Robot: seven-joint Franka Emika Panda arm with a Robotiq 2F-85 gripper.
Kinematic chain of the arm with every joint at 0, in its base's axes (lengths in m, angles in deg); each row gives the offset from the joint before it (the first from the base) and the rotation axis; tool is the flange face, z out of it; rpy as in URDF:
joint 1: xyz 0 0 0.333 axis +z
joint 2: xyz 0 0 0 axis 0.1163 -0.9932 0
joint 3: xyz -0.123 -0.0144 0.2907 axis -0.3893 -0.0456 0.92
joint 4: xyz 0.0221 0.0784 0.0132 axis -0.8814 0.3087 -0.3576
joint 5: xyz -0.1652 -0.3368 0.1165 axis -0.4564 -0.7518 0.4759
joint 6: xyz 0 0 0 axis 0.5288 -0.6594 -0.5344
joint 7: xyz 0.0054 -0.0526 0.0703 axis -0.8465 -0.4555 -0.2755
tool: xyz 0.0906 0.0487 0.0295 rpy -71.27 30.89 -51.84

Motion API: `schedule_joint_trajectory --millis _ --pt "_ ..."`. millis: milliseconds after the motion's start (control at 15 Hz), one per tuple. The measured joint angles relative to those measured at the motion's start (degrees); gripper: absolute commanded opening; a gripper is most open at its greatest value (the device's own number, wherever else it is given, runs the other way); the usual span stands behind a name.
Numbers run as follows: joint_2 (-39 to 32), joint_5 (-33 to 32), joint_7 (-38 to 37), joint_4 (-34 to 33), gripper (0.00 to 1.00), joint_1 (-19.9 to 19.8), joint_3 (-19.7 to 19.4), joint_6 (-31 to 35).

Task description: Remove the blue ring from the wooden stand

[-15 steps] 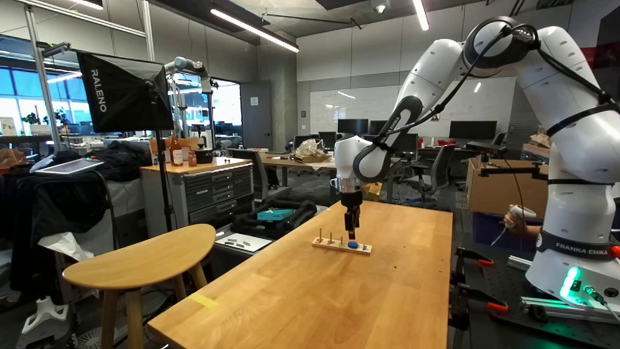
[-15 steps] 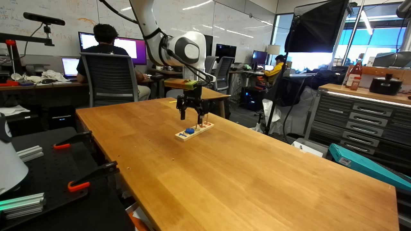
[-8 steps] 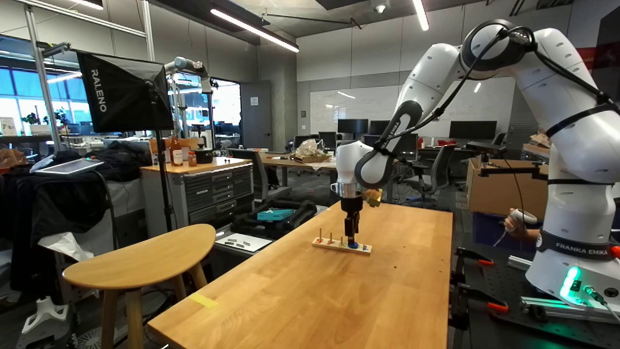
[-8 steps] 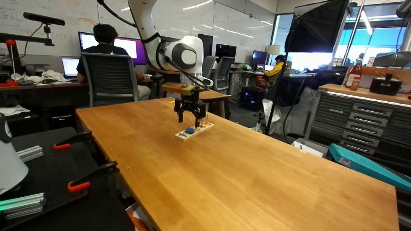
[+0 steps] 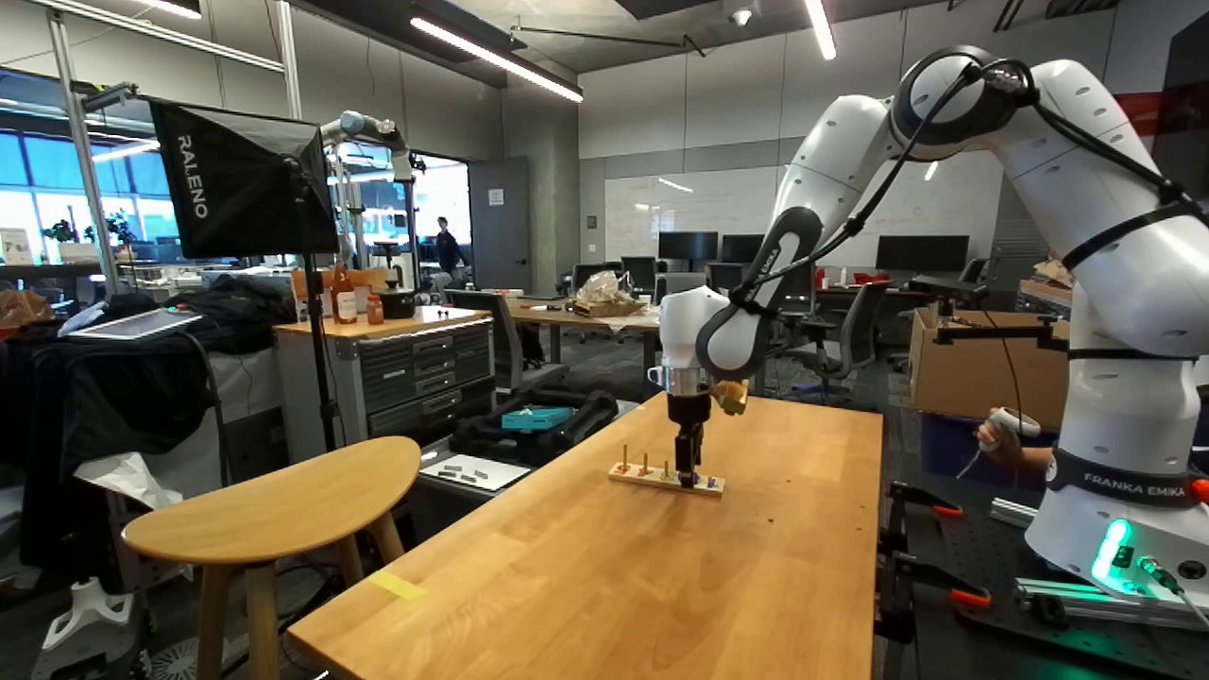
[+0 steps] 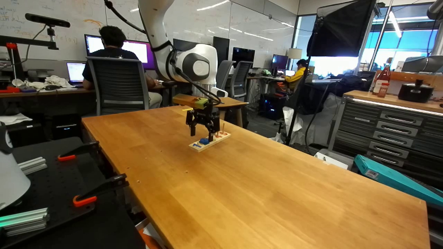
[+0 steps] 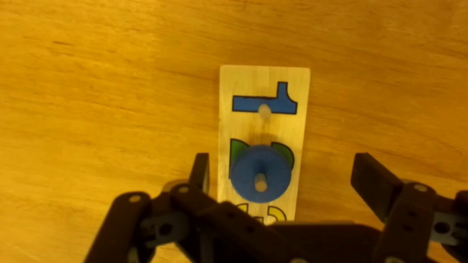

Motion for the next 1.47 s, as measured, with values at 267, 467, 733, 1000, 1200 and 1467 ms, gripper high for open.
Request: schedule_joint_trajectory --millis 267,467,733,1000,1200,1467 --pt "-0.22 1.05 0.54 -0.04 0.53 -0.05 0.07 1.27" --pt "-0.22 2.29 1.07 -0.11 0.3 -0.1 0.23 1.69" --pt "-0.24 2.98 1.42 -0.18 0.18 -0.2 0.27 1.92" --pt "-0.24 3.71 1.54 -0.2 0.18 -0.37 0.27 1.95" --pt "-0.21 4.79 1.54 -0.39 0.18 -0.43 0.45 1.78" --pt "1.09 8.05 1.53 -2.42 0.18 -0.49 2.0 -0.71"
